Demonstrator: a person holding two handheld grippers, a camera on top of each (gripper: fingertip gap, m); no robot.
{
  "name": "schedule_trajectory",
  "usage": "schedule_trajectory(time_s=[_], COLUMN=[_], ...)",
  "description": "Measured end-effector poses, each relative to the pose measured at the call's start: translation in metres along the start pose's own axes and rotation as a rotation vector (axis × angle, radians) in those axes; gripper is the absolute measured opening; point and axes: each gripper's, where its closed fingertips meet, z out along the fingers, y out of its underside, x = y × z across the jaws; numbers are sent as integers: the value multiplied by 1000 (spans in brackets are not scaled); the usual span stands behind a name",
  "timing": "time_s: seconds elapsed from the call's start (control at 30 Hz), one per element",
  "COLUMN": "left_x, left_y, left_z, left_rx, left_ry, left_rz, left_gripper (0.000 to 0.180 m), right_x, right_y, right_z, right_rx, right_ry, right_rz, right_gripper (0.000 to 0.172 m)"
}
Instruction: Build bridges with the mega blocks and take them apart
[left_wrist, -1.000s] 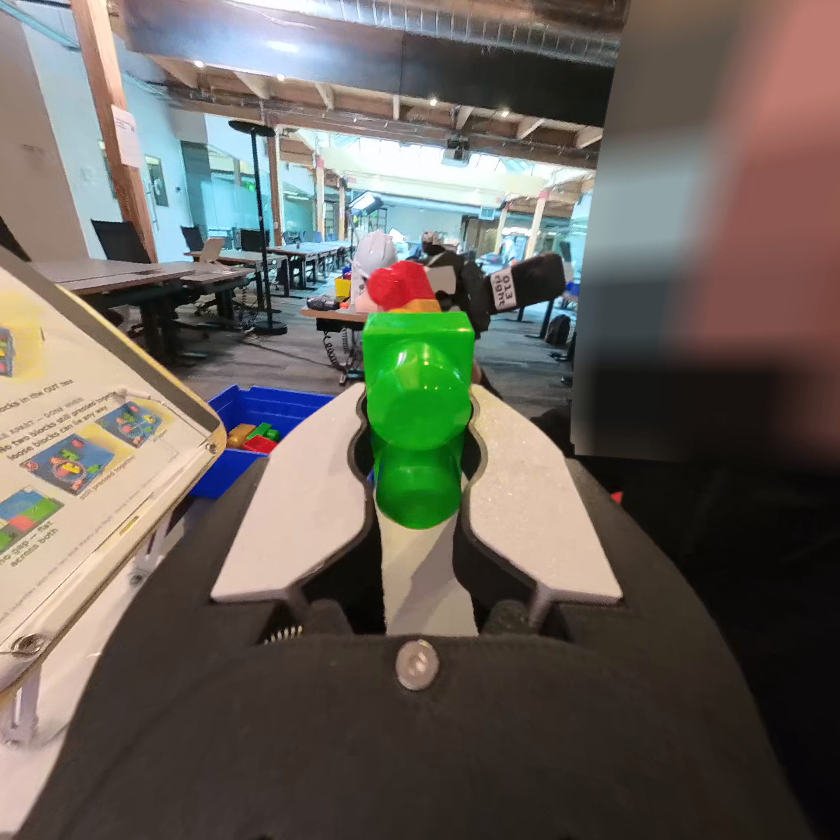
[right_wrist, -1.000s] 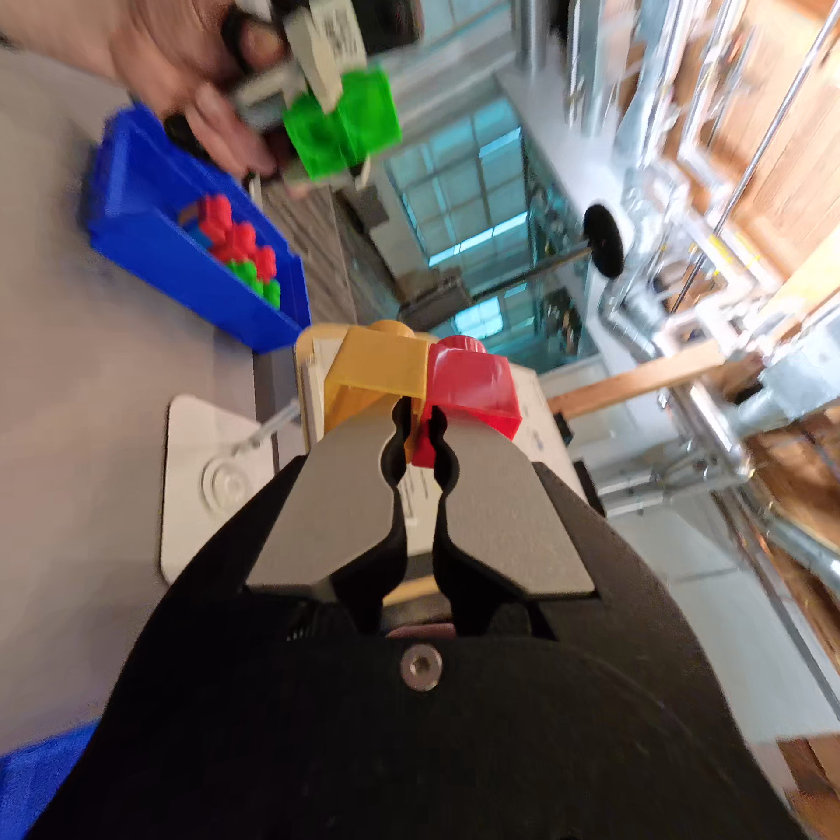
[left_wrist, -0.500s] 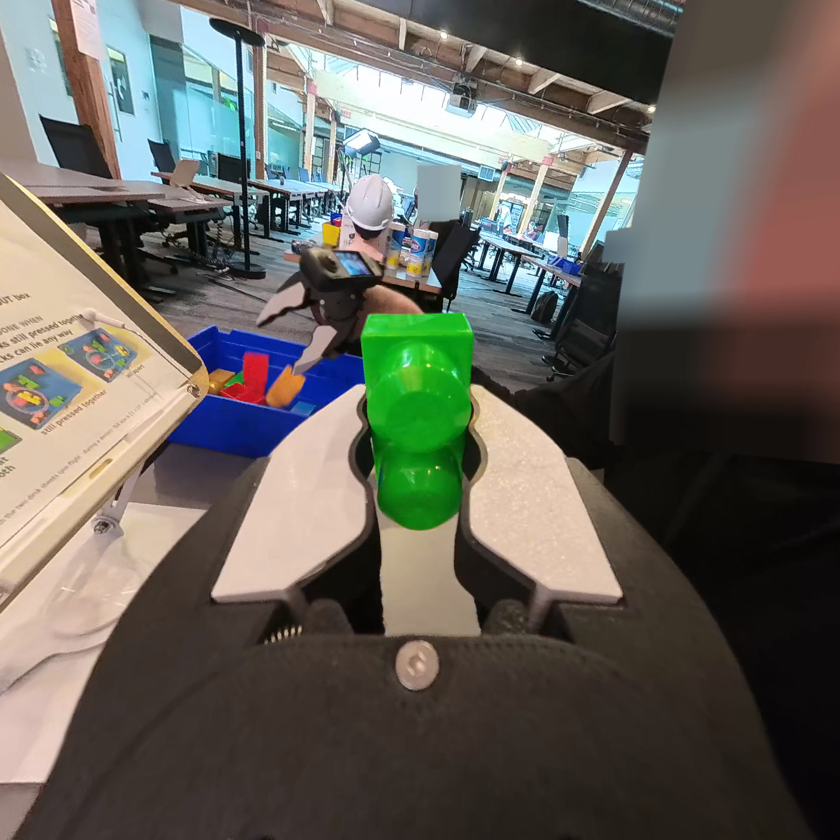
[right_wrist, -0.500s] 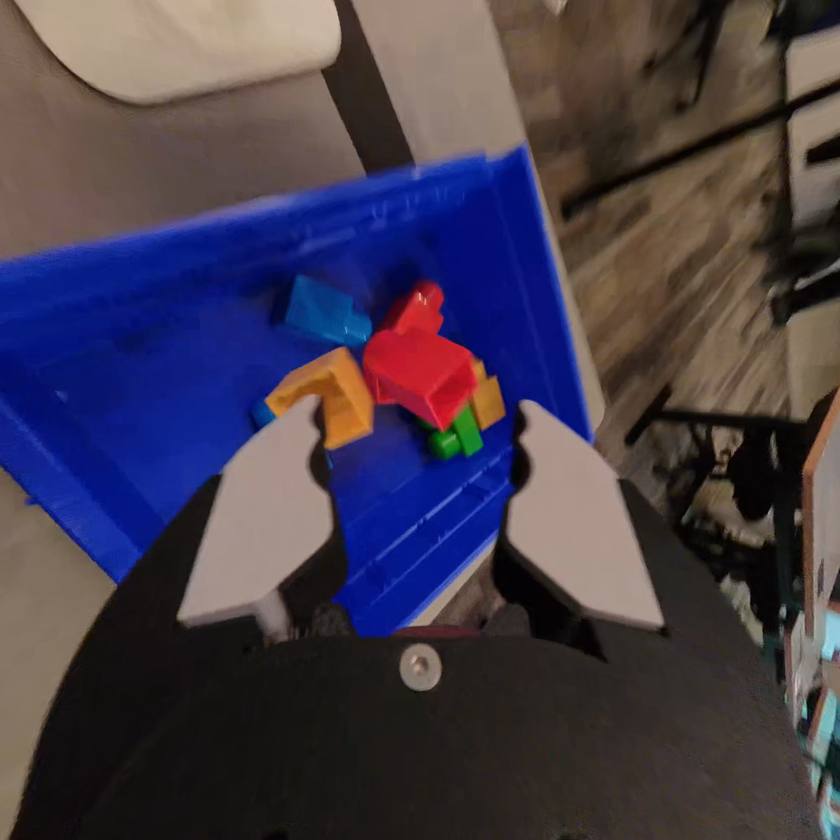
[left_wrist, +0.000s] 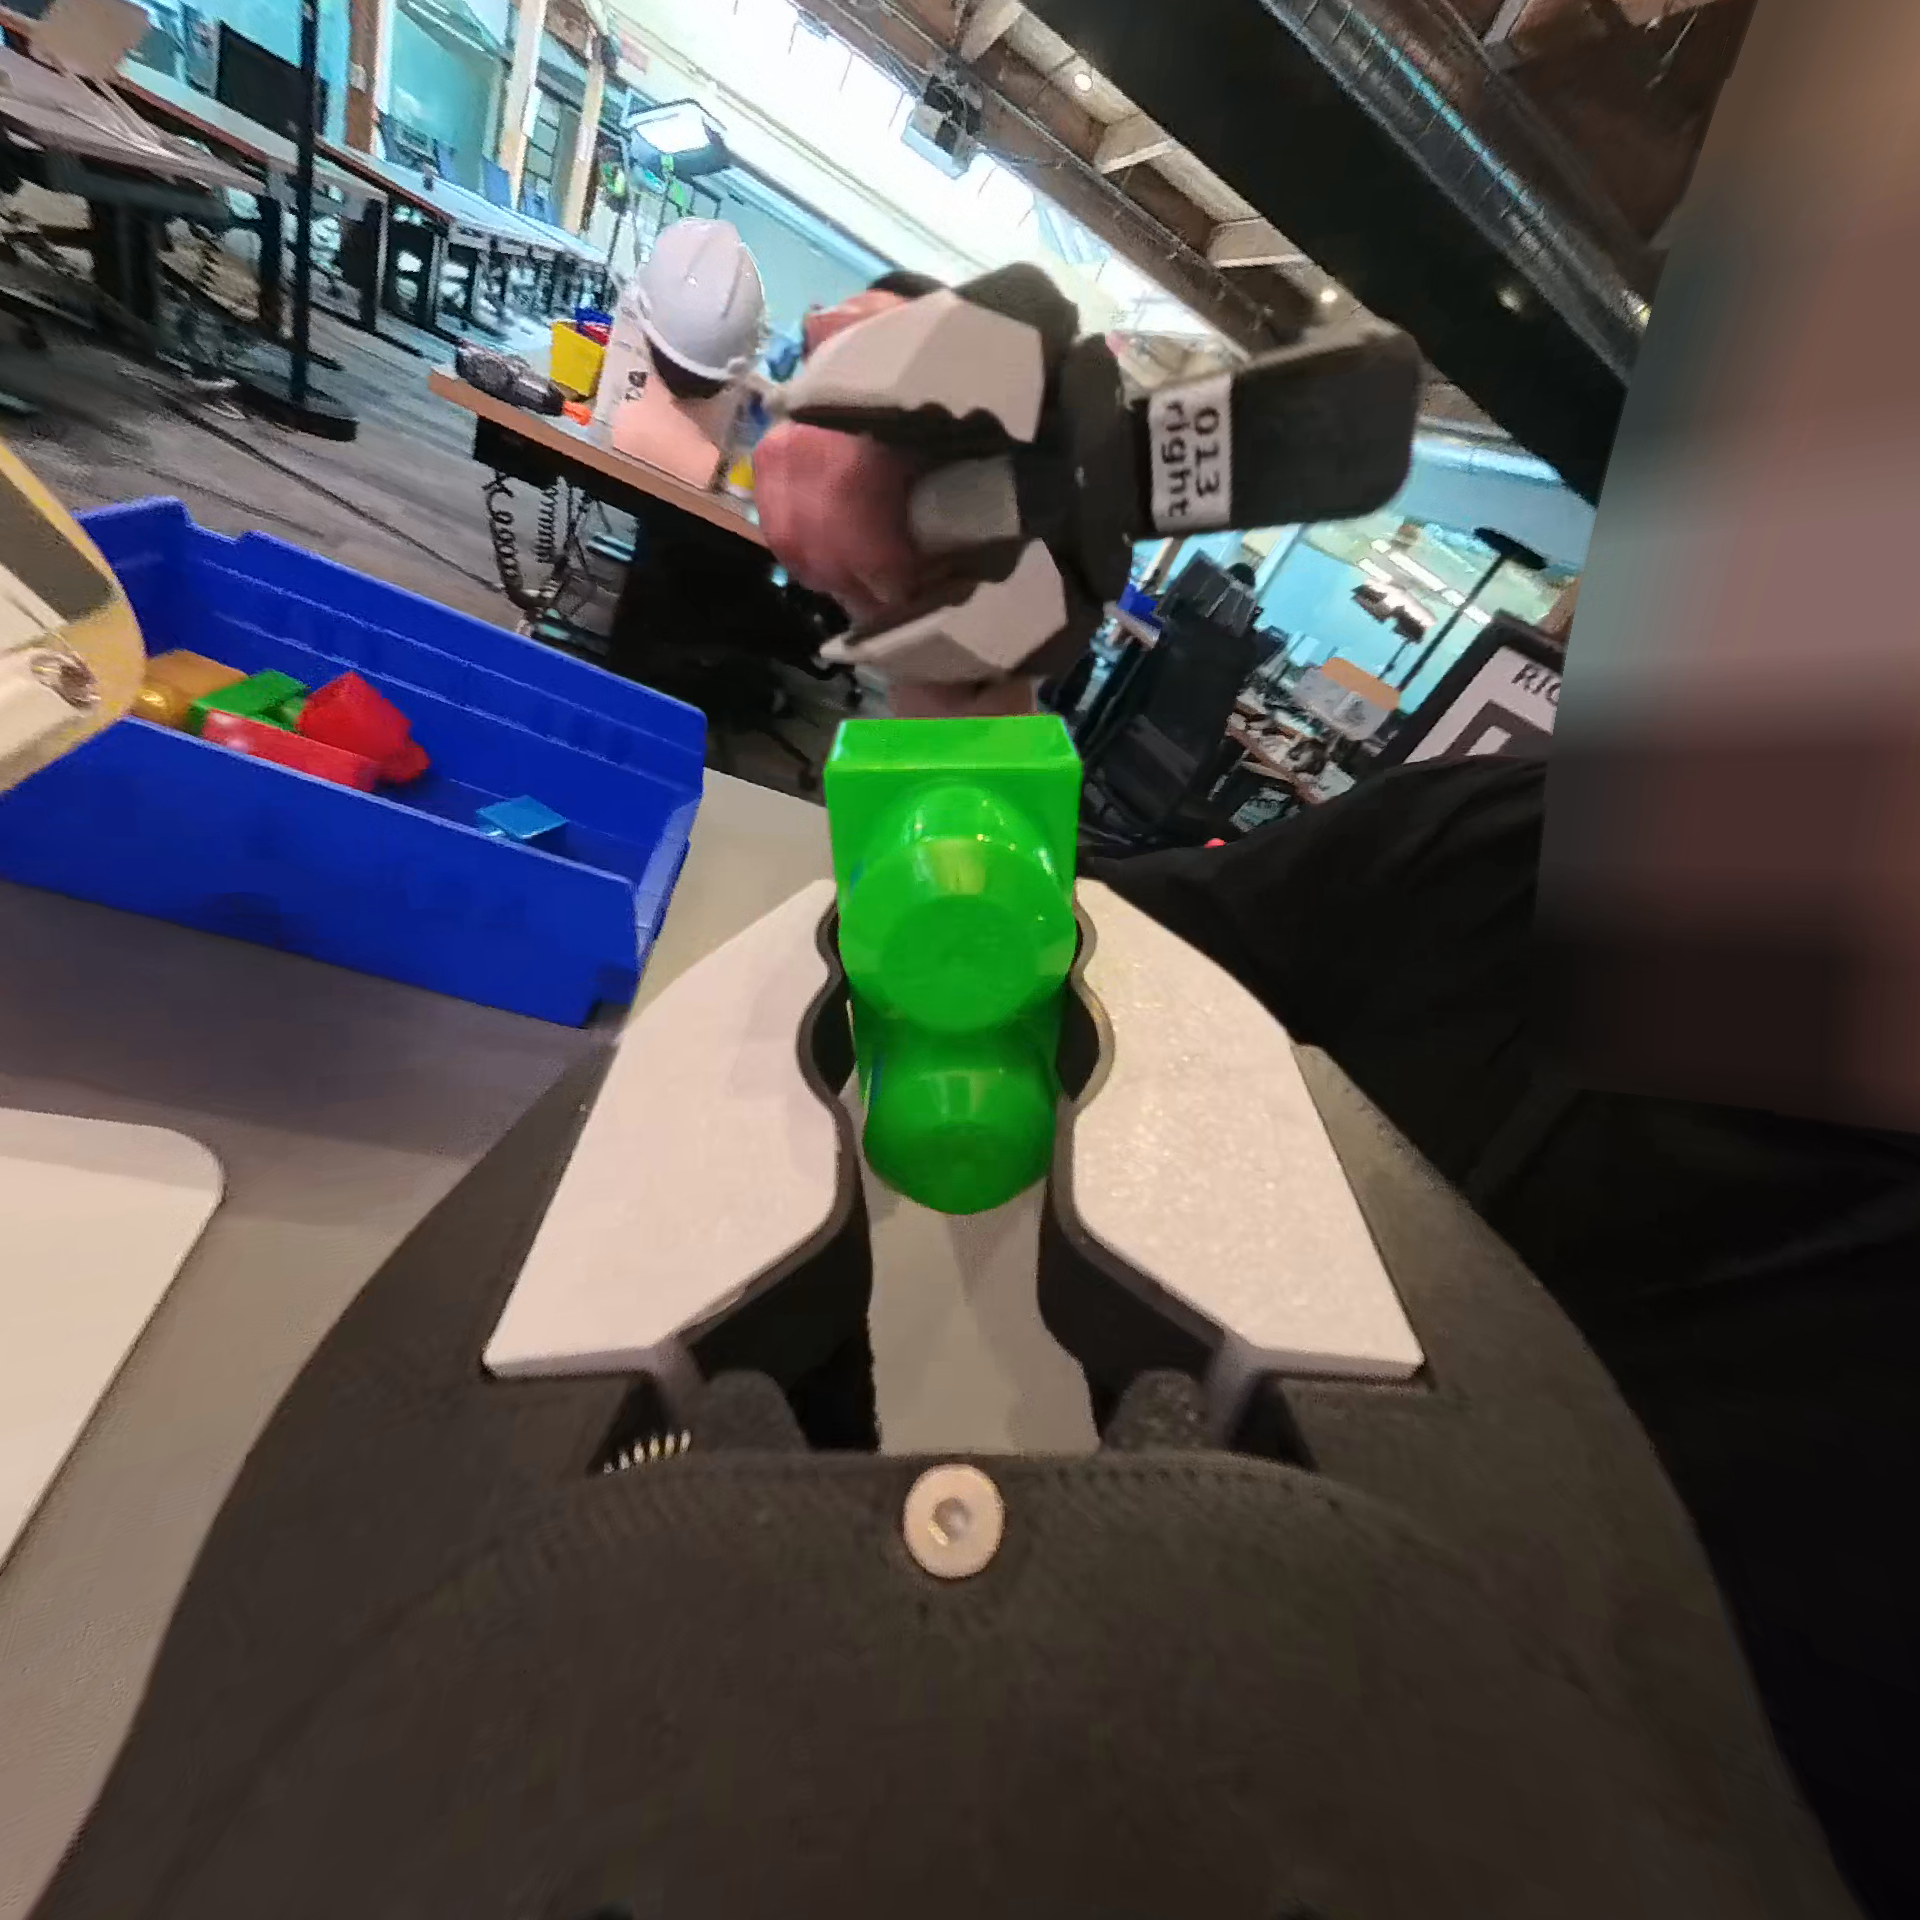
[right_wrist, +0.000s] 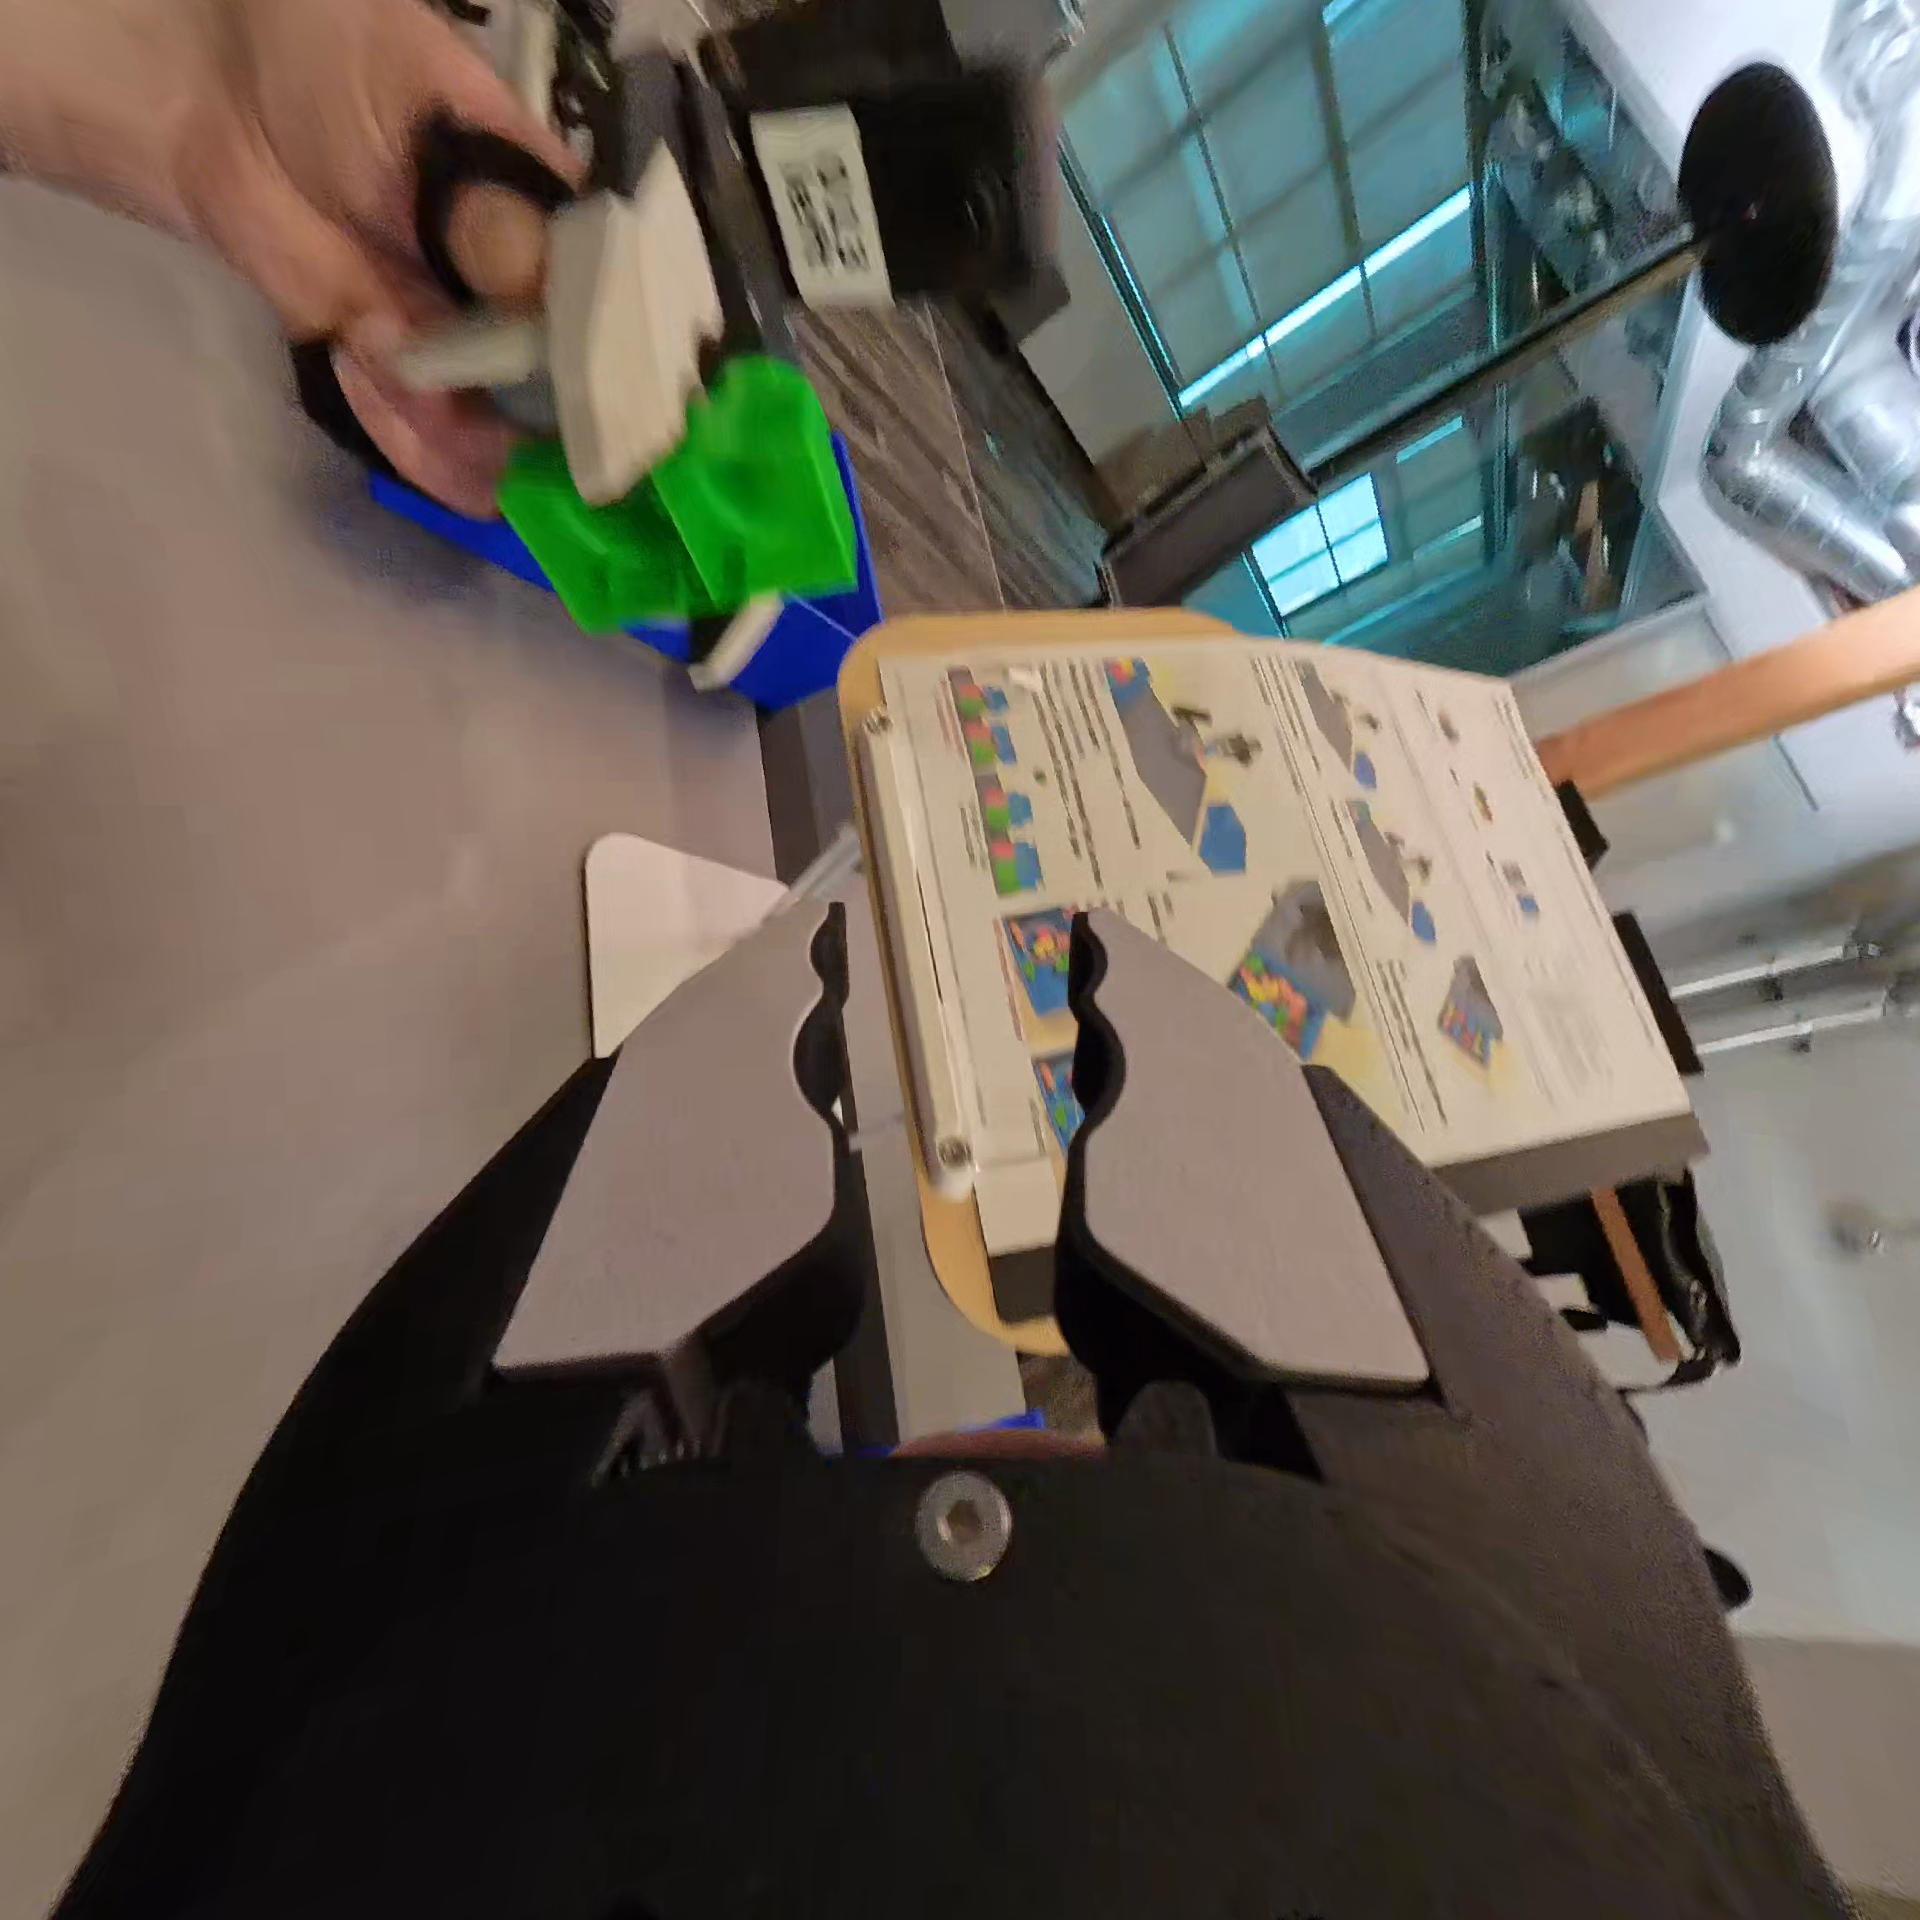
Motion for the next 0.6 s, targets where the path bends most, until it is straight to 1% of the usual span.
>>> schedule_trajectory(time_s=[0.07,0.13,0.2,0.3,0.4,0.47,0.5,0.6], left_x=[-1,-1,3,7,11,12,13,14], left_y=[3,7,10,16,21,25,28,28], left_z=[7,14,20,29,37,42,45,46], left_rx=[17,9,3,-11,-24,-35,-42,-30], left_ry=[31,56,84,106,140,155,161,187], left_rz=[-37,-52,-59,-70,-83,-91,-94,-111], left_gripper=[37,36,36,36,36,36,36,36], right_x=[-10,-17,-19,-33,-44,-50,-54,-57], right_y=[-16,-27,-30,-38,-38,-41,-42,-42], right_z=[10,19,25,32,41,43,45,45], right_rx=[42,79,82,123,118,136,143,147], right_ry=[15,12,43,-9,-43,-68,-85,-98], right_rz=[-53,-57,-76,-73,-81,-78,-77,-83], right_gripper=[38,34,29,29,29,19,6,5])
